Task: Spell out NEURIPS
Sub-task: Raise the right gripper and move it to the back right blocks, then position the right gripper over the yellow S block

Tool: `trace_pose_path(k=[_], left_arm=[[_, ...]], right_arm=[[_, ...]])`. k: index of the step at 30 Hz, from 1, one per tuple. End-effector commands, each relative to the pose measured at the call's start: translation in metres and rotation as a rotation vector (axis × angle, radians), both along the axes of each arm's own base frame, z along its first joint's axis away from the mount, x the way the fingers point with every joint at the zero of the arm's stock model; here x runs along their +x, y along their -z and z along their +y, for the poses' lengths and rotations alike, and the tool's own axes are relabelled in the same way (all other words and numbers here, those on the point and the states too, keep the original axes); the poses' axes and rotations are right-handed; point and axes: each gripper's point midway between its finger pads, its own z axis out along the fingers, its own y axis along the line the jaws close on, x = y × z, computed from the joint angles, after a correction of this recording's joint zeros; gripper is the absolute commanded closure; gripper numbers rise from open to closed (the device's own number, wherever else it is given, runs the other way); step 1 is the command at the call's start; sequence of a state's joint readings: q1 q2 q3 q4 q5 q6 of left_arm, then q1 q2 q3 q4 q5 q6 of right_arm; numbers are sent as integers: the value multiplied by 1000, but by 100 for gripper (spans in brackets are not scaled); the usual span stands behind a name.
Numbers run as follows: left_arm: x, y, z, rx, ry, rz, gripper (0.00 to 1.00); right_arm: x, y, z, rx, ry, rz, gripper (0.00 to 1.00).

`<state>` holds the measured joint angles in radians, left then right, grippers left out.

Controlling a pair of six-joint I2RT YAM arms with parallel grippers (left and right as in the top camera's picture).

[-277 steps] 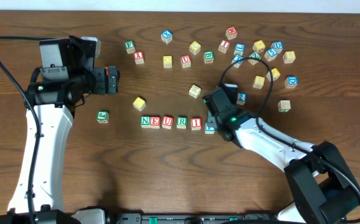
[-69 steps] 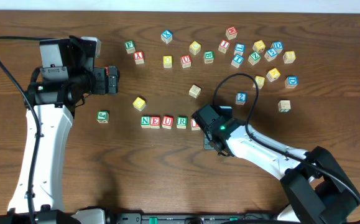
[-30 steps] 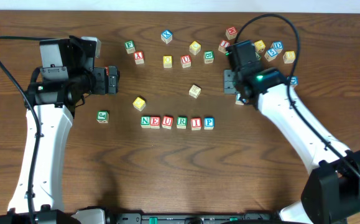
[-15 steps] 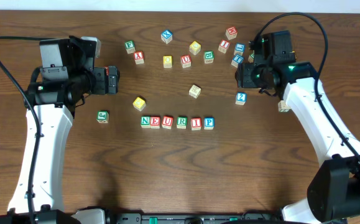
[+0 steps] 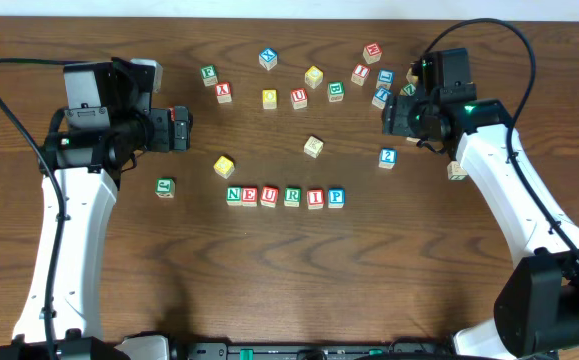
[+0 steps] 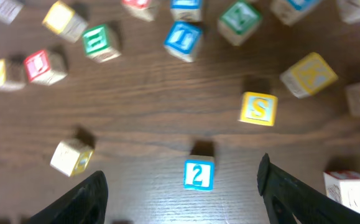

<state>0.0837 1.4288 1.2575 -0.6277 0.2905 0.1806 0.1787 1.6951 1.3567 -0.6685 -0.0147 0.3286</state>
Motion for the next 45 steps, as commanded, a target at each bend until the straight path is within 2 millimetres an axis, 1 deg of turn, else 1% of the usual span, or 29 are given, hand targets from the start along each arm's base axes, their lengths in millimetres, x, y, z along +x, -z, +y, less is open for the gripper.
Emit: trace_pose_path(k=[1,7,11,16,19,24,28,36,42,45], left_arm=[[3,-11,-1,-8,4,-27,2],[3,-11,-1,-8,4,-27,2],[3,-11,-1,-8,4,-27,3],[3,-11,-1,-8,4,-27,3],[3,-11,-1,-8,4,-27,2],[3,-11,-1,-8,4,-27,3],[3,-11,-1,-8,4,-27,2],[3,-11,-1,-8,4,-27,3],[3,-11,-1,-8,4,-27,2],[3,-11,-1,-8,4,-27,2]], right_arm=[[9,-7,-20,-22,180,-28,27],[14,-4,-21,-77,234,-54,25],[15,16,-20,-111,248,-16,23],[17,49,-17,-123,256,48,24],[19,61,-15,-122,264,63,24],[27,58,-17,-119,277,28,24],[29,54,-27,-167,323,2,23],[33,48,-41,-227,374,-37,23],[32,55,-39,-199,392,-20,22],[31,65,-34,-175,373,12,22]])
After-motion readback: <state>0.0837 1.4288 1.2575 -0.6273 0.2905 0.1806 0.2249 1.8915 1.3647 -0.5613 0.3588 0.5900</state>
